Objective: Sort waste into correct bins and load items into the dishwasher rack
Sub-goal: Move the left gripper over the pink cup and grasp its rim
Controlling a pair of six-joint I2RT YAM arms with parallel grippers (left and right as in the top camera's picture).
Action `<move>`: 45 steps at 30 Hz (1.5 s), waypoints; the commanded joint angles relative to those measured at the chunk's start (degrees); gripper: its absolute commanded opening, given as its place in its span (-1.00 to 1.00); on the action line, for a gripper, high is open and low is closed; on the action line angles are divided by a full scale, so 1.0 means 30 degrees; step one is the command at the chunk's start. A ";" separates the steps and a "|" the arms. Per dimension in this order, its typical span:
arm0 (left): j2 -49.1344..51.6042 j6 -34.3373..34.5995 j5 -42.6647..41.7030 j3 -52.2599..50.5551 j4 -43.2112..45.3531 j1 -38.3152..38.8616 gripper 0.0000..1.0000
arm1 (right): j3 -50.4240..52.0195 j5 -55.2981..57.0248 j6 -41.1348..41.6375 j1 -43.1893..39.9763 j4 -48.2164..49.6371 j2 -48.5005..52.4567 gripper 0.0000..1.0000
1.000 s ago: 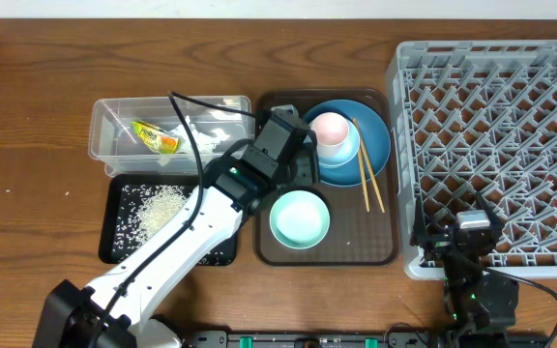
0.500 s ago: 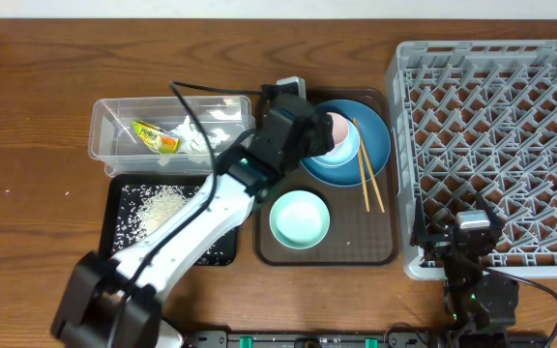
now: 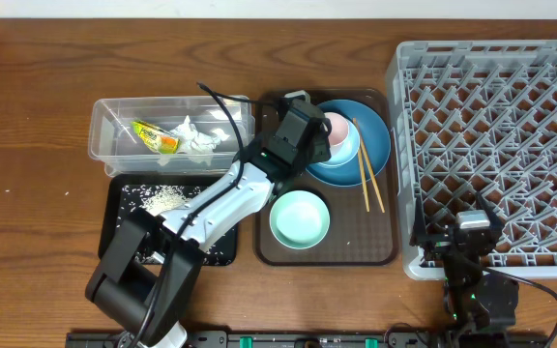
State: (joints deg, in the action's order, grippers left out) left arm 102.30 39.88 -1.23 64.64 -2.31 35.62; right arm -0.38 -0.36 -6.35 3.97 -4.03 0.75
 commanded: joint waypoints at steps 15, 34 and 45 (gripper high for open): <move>0.0160 -0.0044 0.2288 0.0102 0.0510 -0.0080 -0.25 | 0.0022 0.0117 -0.0044 0.0219 -0.0080 -0.0015 0.99; 0.0838 -0.0044 0.1566 0.0102 0.0583 0.0066 -0.25 | 0.0022 0.0117 -0.0051 0.0219 -0.0087 -0.0015 0.98; 0.1406 -0.0058 0.1690 0.0102 0.0386 0.0240 -0.40 | 0.0022 0.0117 -0.0051 0.0219 -0.0087 -0.0015 0.98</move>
State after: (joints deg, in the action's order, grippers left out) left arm 105.10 40.14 3.36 64.64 -1.04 36.32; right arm -0.38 -0.36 -6.35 3.97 -4.05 0.75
